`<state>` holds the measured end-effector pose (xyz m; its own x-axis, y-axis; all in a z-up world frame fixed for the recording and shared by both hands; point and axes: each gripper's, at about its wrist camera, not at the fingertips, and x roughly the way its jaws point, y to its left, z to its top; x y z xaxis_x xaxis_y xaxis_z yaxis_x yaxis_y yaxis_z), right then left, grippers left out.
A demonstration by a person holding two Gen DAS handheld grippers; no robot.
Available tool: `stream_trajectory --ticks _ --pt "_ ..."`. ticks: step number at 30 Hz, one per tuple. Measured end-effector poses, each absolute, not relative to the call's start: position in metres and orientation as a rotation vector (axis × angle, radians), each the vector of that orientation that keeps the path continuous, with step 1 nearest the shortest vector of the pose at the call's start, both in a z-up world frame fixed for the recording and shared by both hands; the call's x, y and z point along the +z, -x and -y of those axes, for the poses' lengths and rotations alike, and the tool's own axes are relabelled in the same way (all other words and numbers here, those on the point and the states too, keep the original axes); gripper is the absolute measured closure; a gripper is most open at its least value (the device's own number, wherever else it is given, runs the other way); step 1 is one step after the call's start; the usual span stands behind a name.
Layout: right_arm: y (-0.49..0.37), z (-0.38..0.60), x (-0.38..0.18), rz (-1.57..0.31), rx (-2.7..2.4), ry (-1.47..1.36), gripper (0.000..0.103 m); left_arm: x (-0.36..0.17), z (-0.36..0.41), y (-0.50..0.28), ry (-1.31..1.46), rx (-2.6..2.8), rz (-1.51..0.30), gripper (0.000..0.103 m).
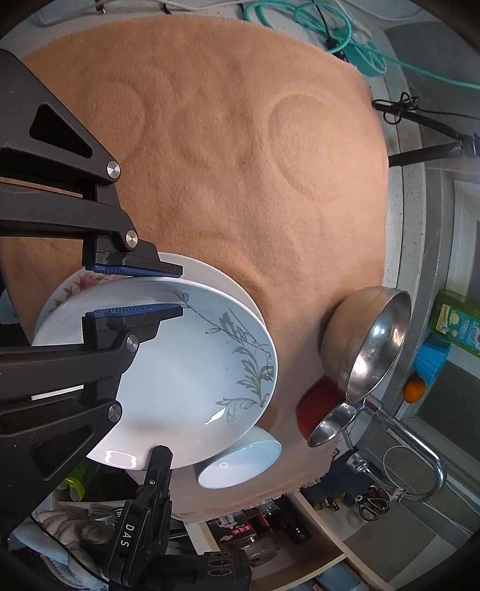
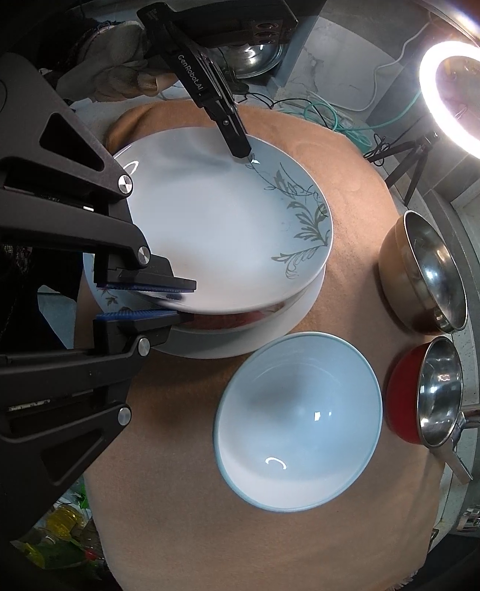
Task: Organize plates and bowls
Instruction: 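Lower the white leaf-pattern plate onto the floral plate stack with the left tool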
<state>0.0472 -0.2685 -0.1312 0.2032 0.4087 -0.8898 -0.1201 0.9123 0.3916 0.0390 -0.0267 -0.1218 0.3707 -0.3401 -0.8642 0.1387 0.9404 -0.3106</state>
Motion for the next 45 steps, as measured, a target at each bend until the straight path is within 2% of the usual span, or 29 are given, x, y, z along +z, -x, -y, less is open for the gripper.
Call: stream_trajectory --ticks 14,45 --pt "-0.047 0.269 -0.134 -1.328 0.383 -0.272 0.094 -0.123 0.027 -0.041 0.191 -0.311 -1.167 0.091" --pt "-0.054 0.299 -0.145 -1.369 0.426 -0.520 0.092 -0.131 0.025 -0.047 0.236 -0.321 -1.205 0.091"
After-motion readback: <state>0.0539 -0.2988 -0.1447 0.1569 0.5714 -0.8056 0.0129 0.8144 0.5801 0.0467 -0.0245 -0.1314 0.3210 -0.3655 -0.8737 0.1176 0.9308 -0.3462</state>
